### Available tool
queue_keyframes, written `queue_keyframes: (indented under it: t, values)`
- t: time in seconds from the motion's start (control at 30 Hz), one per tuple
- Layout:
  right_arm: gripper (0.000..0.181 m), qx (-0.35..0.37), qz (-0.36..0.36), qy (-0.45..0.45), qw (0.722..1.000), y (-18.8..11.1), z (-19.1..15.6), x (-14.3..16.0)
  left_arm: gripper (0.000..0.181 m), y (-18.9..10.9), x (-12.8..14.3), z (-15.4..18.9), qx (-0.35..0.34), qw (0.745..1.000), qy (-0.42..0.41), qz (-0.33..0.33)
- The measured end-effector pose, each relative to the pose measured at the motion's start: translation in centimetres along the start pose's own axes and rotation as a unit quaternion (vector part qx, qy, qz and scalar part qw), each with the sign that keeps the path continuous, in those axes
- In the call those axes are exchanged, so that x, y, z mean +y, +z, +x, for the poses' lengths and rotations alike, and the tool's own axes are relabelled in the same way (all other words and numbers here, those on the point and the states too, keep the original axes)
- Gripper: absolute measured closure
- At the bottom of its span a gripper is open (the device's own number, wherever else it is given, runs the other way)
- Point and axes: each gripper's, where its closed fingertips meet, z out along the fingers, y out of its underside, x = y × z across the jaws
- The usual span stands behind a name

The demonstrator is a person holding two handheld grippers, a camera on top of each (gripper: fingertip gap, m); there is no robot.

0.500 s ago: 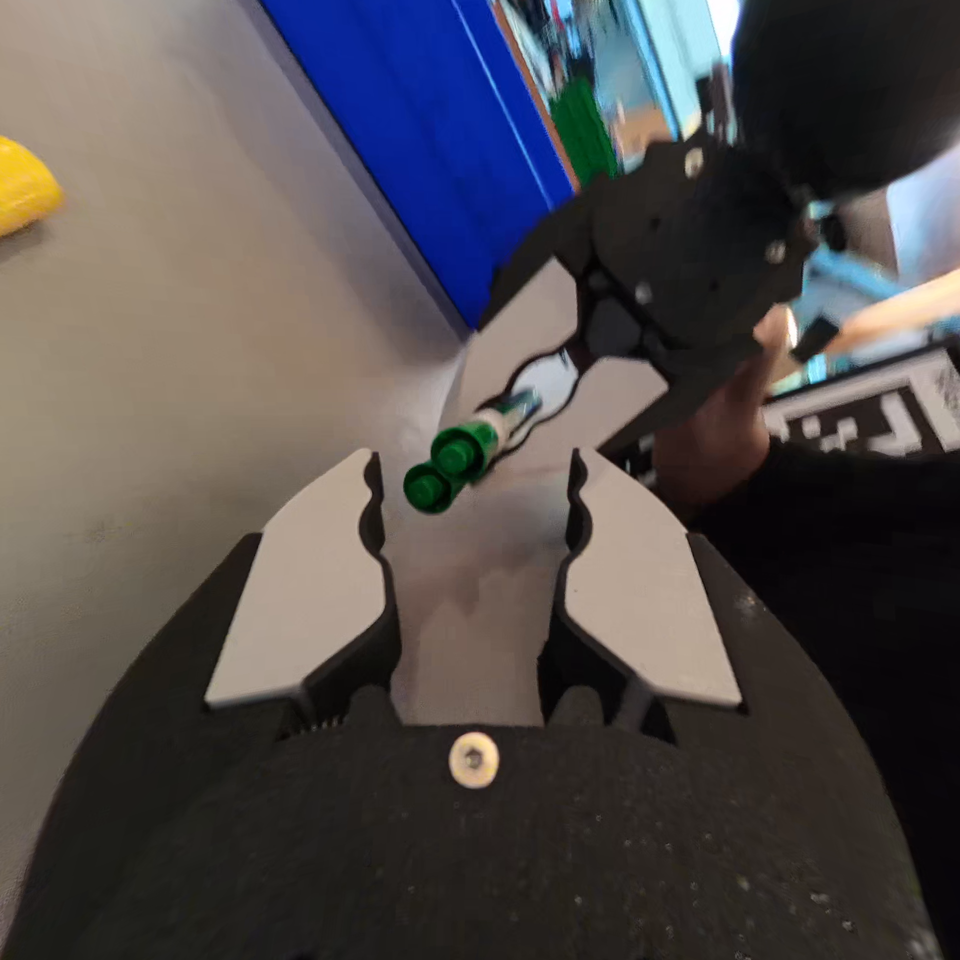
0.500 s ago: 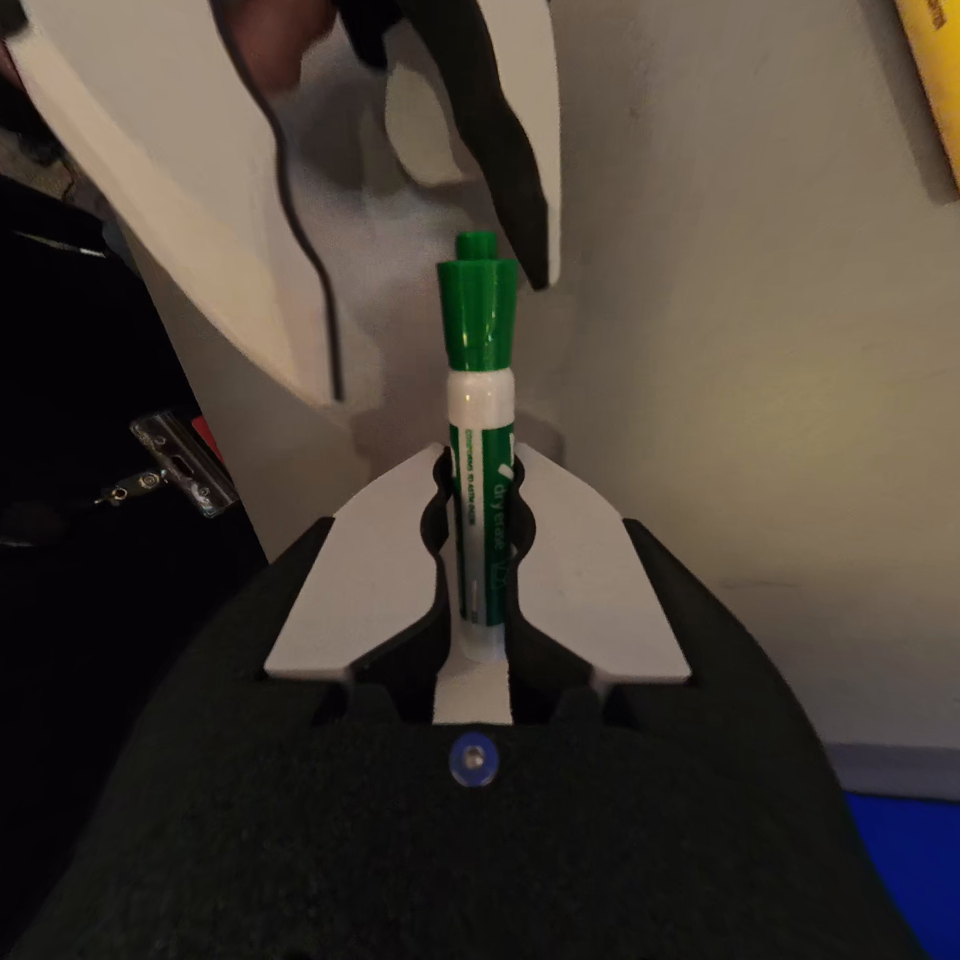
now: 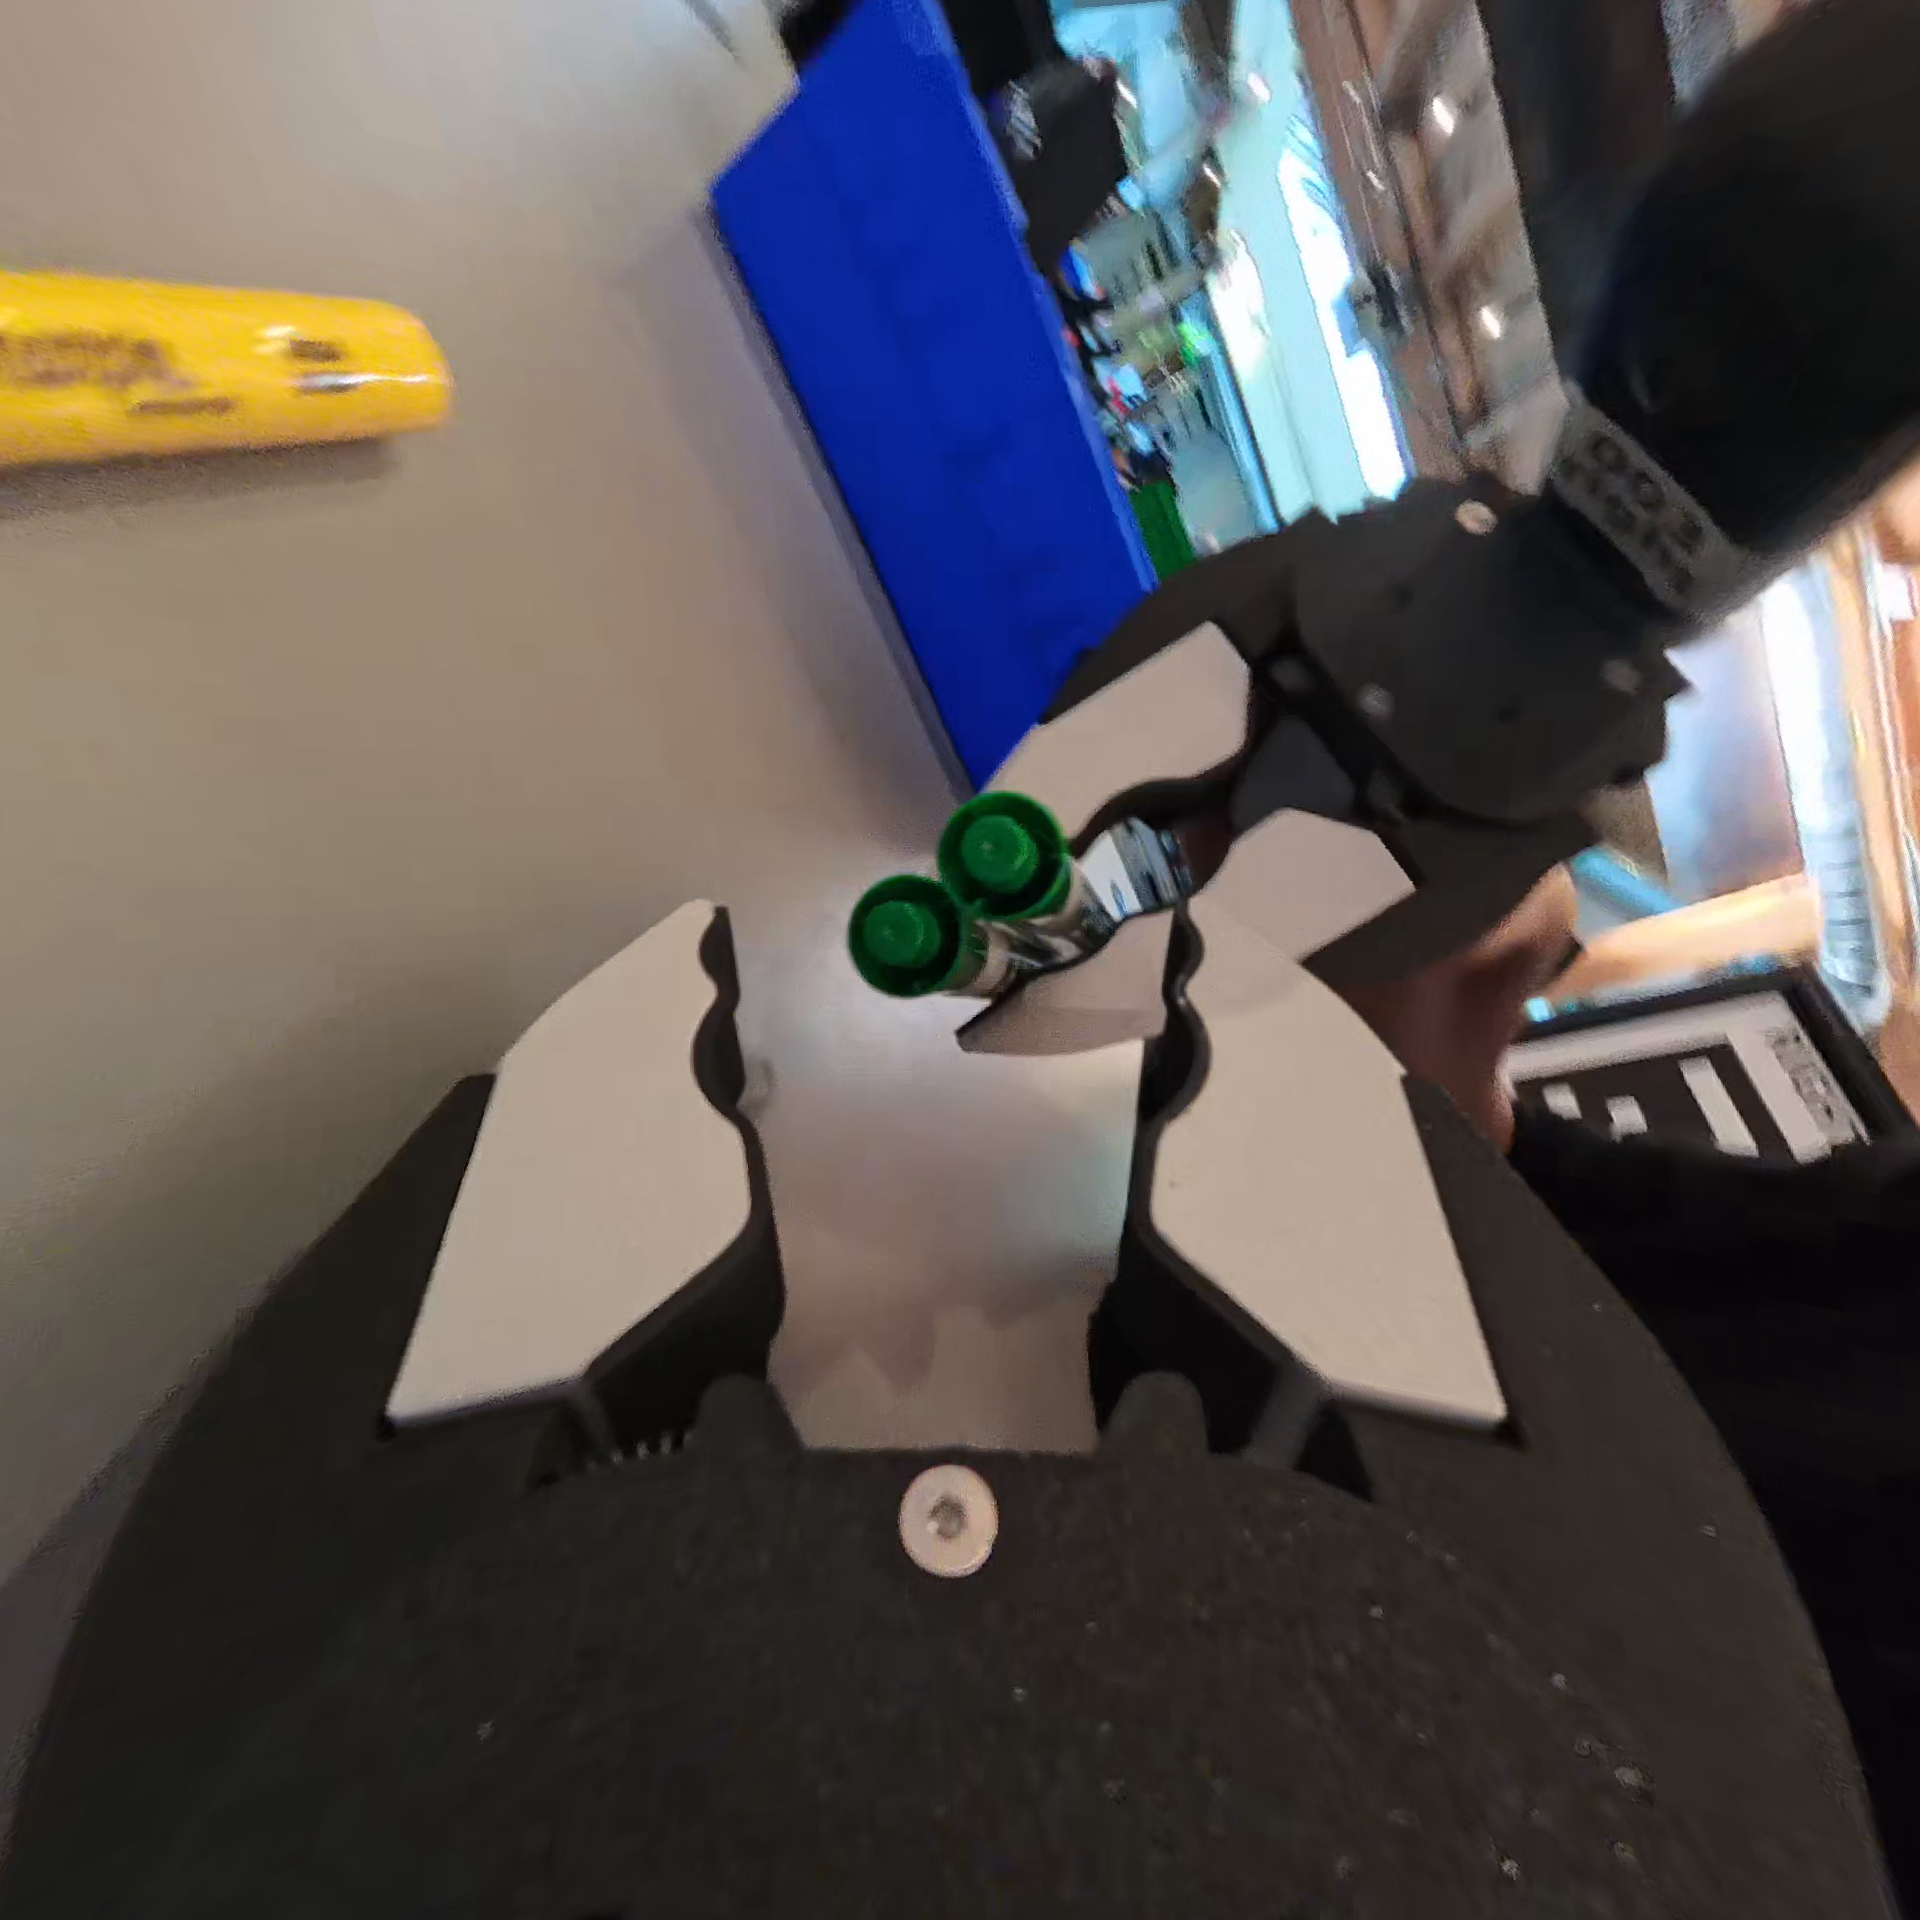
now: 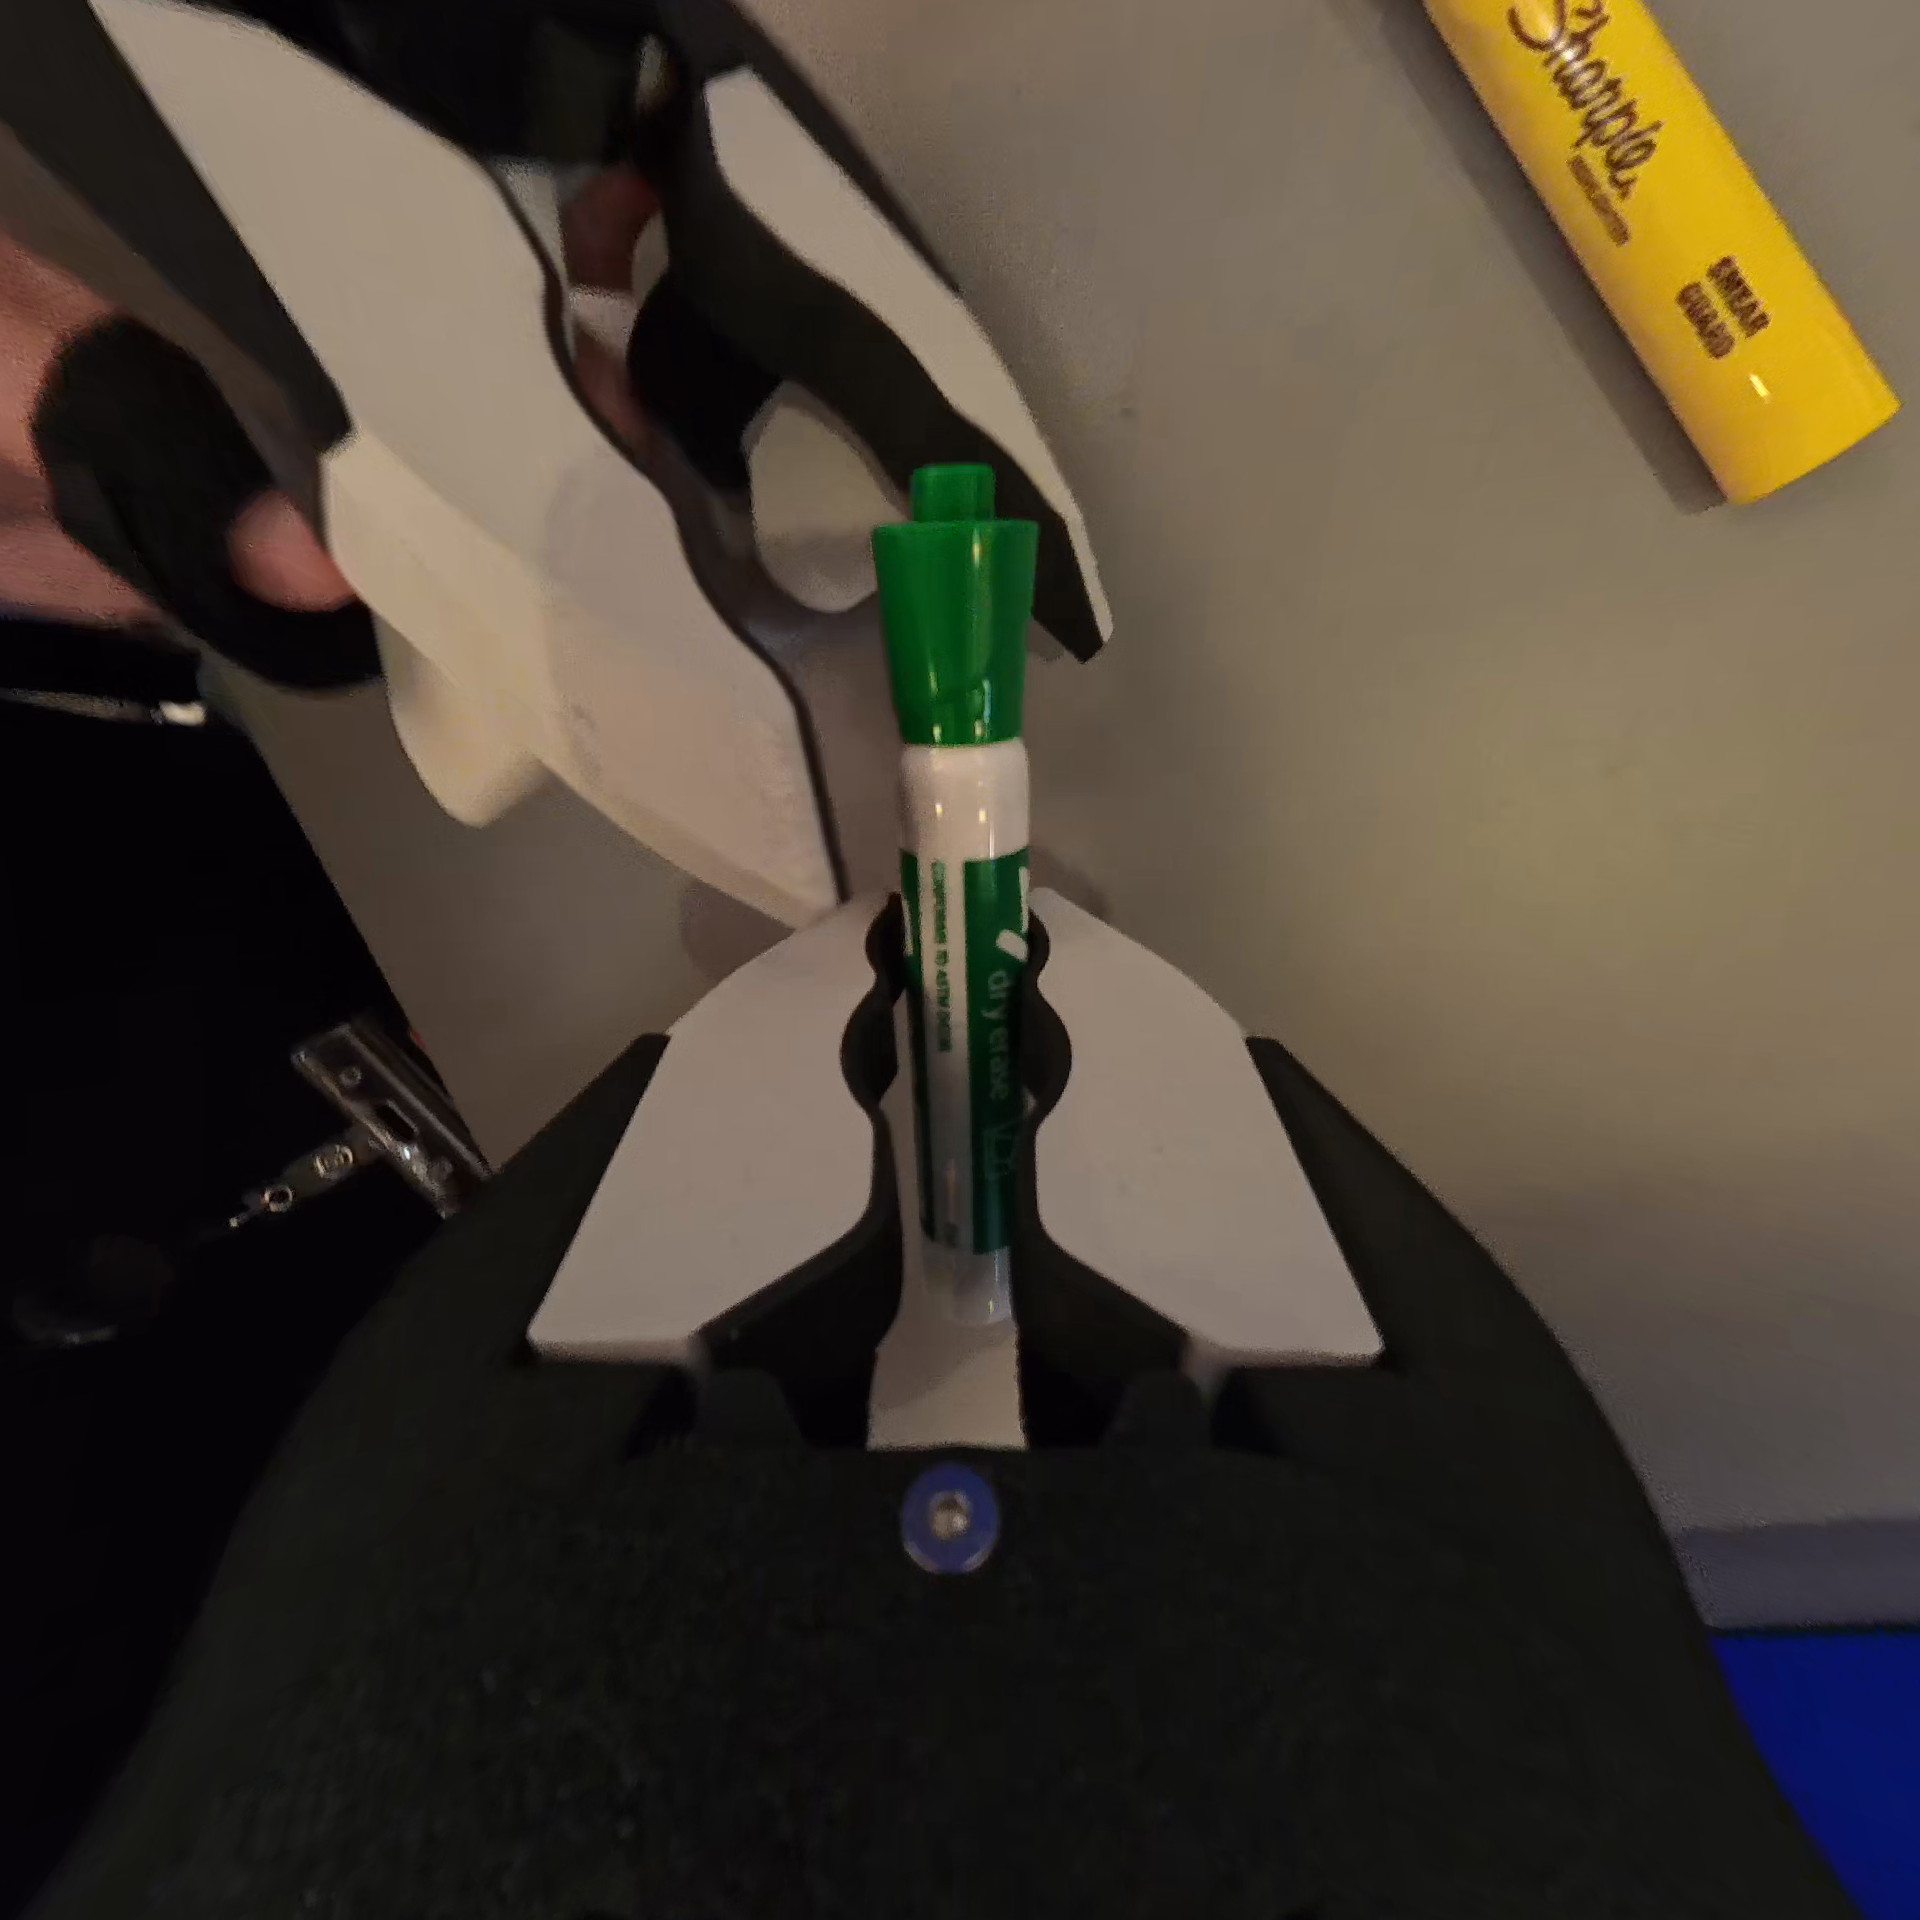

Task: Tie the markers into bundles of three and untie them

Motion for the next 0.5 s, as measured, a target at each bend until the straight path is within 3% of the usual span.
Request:
queue_keyframes:
  t: [0.23, 0.4, 0.5]
  values:
    - [0.162, 0.006, 0.072, 0.066, 0.995, 0.3, -0.4, -1.3, 0.106, 0.9, -1.1, 0.2, -0.019, 0.996, -0.062, 0.061]
    - [0.162, -0.013, 0.091, 0.082, 0.992, 0.4, -1.3, -1.7, 0.112, 1.3, -1.3, 1.4, 0.03, 0.998, -0.046, 0.021]
    - [0.162, -0.032, 0.098, 0.091, 0.99, 0.5, -1.7, -1.9, 0.116, 0.5, -1.7, 2.8, 0.106, 0.994, -0.035, -0.005]
